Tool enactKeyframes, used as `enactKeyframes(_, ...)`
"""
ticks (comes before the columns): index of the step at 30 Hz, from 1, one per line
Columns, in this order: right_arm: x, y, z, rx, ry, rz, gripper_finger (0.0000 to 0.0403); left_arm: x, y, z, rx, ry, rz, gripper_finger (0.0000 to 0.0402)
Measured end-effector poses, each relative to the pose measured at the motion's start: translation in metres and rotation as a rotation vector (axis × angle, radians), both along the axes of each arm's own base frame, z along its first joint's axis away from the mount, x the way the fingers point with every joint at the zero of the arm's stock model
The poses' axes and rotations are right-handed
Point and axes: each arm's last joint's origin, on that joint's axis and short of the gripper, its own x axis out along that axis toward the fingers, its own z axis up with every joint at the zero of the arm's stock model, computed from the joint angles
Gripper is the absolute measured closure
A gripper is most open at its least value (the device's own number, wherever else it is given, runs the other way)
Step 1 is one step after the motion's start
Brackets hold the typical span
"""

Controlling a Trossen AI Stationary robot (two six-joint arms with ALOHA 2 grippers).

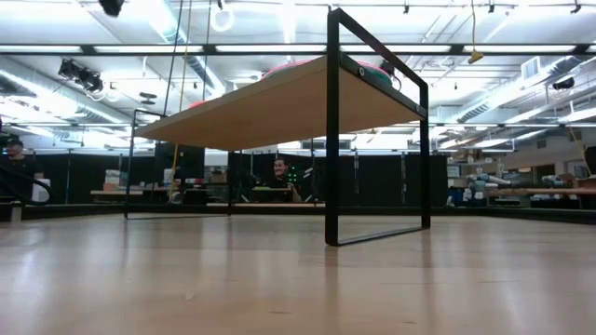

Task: Place and stack plates onto a shelf
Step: Return to Home Position

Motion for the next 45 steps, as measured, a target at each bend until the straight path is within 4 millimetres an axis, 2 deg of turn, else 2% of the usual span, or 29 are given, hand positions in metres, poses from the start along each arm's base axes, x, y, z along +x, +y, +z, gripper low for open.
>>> enactKeyframes(4,-0.005,0.004,-0.007,-0.024,0.016,0.021,0.0391,-0.002,0.001,-0.022,-0.005,-0.005,0.007,0.0391)
enactKeyframes(11,-0.003,0.008,-0.035,-0.036,0.08,0.053,0.0391,-0.004,0.001,-0.059,-0.012,-0.032,0.007,0.0391)
enactKeyframes(16,-0.002,0.009,-0.057,-0.04,0.113,0.064,0.0389,-0.006,0.002,-0.078,-0.018,-0.056,0.007,0.039)
enactKeyframes(23,-0.006,0.01,-0.085,-0.032,0.07,0.07,0.039,-0.009,0.002,-0.103,-0.023,-0.064,0.006,0.039)
enactKeyframes(36,-0.025,0.007,-0.138,0.029,-0.064,0.091,0.039,-0.011,0.002,-0.13,-0.04,-0.123,-0.023,0.039)
enactKeyframes(45,-0.037,0.005,-0.162,0.039,-0.125,0.093,0.0388,-0.009,0.001,-0.137,-0.014,-0.116,-0.058,0.039)
